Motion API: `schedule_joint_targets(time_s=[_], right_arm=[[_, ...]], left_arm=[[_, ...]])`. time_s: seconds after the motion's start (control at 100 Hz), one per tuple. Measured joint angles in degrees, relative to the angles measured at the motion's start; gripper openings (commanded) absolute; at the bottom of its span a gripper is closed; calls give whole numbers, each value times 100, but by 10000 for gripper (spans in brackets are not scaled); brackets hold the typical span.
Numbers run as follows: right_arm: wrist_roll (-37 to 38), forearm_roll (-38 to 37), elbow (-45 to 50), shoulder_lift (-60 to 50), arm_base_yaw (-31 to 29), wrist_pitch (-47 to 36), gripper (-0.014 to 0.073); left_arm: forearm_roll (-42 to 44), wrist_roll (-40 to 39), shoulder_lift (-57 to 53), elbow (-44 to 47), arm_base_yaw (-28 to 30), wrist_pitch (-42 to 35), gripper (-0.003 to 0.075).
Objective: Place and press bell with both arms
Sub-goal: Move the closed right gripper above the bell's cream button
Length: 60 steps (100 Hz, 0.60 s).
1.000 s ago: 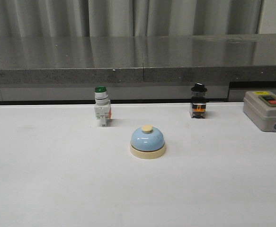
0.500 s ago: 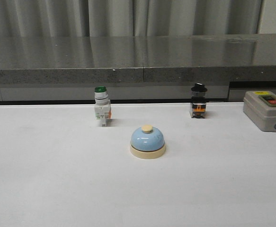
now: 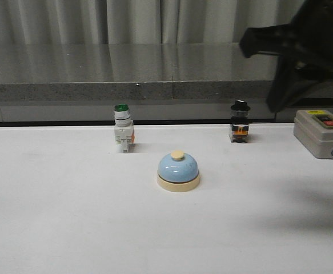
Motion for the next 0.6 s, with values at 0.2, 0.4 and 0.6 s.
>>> schedule_joint_targets(time_s=[0.2,0.4,0.6], right_arm=[[0,32,-708,954,484,-46,-64],[0,43,-1307,1709,718,-77,-64],[-4,65,-1724,2186,831,-98,-64]], left_arm=[[0,0,0,0,0,0,-21],[0,0,0,0,0,0,-21],[0,0,0,0,0,0,-21]])
